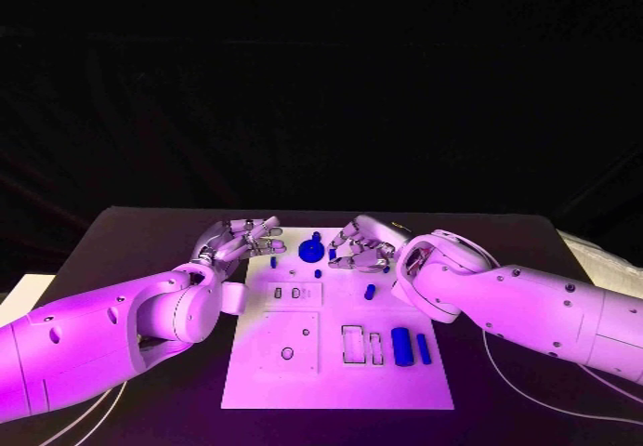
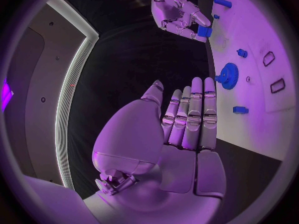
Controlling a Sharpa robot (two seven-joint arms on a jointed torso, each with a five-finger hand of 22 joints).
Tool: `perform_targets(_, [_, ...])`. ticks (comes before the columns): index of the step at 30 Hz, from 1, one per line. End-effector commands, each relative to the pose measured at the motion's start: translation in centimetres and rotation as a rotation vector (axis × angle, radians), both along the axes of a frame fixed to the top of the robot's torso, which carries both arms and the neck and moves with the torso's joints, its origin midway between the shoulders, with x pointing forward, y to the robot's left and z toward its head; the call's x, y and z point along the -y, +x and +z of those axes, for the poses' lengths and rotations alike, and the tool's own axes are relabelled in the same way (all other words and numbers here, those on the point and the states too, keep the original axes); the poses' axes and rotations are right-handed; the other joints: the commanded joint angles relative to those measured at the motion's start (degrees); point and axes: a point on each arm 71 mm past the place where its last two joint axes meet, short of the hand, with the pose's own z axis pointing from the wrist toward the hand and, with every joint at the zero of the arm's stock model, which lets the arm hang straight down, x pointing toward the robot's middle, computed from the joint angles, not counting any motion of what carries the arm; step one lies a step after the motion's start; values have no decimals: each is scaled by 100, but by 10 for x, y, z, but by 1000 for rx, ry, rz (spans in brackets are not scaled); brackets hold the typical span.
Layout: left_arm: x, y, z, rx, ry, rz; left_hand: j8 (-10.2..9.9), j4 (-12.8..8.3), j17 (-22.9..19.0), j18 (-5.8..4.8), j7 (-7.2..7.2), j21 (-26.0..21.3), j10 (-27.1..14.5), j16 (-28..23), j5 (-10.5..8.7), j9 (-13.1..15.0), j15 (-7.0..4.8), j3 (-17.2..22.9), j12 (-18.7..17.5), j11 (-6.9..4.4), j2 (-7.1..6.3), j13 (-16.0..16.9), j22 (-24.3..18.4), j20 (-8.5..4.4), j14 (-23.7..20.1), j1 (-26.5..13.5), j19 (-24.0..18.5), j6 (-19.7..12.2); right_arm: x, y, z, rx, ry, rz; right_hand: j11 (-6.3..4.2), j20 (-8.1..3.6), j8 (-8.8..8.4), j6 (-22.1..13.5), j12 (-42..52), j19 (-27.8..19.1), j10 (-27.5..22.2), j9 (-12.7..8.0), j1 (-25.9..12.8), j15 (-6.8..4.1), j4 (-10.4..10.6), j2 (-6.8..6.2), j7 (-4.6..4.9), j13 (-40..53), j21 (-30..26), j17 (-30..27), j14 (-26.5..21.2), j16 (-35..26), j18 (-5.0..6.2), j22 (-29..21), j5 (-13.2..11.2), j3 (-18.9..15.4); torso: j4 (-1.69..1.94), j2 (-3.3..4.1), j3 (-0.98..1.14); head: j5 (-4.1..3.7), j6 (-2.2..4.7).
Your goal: Assemble the parts on the task board
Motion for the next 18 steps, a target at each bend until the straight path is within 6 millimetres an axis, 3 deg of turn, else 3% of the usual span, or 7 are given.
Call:
perform_targets(1, [0, 0, -1, -21, -35, 15, -21, -40, 6, 16, 9, -37, 1, -19, 32, 2, 11, -4, -35, 27, -3, 3, -7, 22, -31, 40, -22, 4, -13, -3, -6, 36, -89, 3, -15, -2, -2, 33, -29, -22, -36, 20, -59, 7, 9, 16, -7, -112, -16, 692, 435, -38, -89, -10, 50, 34, 34, -31, -48, 31, -45])
perform_targets(3, [1, 0, -1, -22, -39, 17, -18, -44, 11, 18, 5, -37, 10, -20, 33, 4, 9, -3, -32, 23, -2, 5, -7, 22, -28, 43, -20, 13, -20, -5, -10, 43, -98, 12, -18, -2, 2, 47, -30, -18, -35, 24, -65, 6, 4, 2, -11, -111, -14, 695, 436, -37, -90, -3, 59, 32, 37, -32, -56, 44, -63])
perform_targets(6, [1, 0, -1, -23, -46, 18, -18, -48, 14, 18, 3, -38, 14, -22, 33, 5, 9, 0, -31, 22, -1, 5, -8, 22, -28, 47, -20, 17, -32, -9, -18, 46, -111, 18, -22, -3, 8, 63, -34, -17, -36, 29, -71, 4, 0, -7, -17, -113, -14, 694, 436, -38, -89, -3, 67, 33, 21, -27, -47, 95, -89])
perform_targets(11, [3, -1, 0, -24, -51, 17, -17, -51, 15, 18, 2, -38, 17, -23, 34, 5, 8, 2, -31, 20, 0, 6, -9, 22, -28, 52, -20, 19, -45, -14, -31, 45, -131, 23, -24, -3, 11, 71, -38, -17, -38, 31, -72, 3, -2, -6, -20, -116, -14, 687, 435, -41, -89, -4, 68, 36, 26, -24, -56, 132, -130])
perform_targets(18, [8, -2, 0, -26, -61, 4, -17, -57, 18, 19, 0, -39, 20, -24, 35, 6, 7, 5, -30, 19, 1, 6, -9, 21, -29, 57, -20, 21, -57, -20, -43, 33, -150, 40, -26, -3, 12, 75, -40, -18, -38, 32, -71, 2, -4, -8, -22, -116, -16, 680, 434, -44, -88, -6, 69, 38, 37, -22, -39, 189, -184])
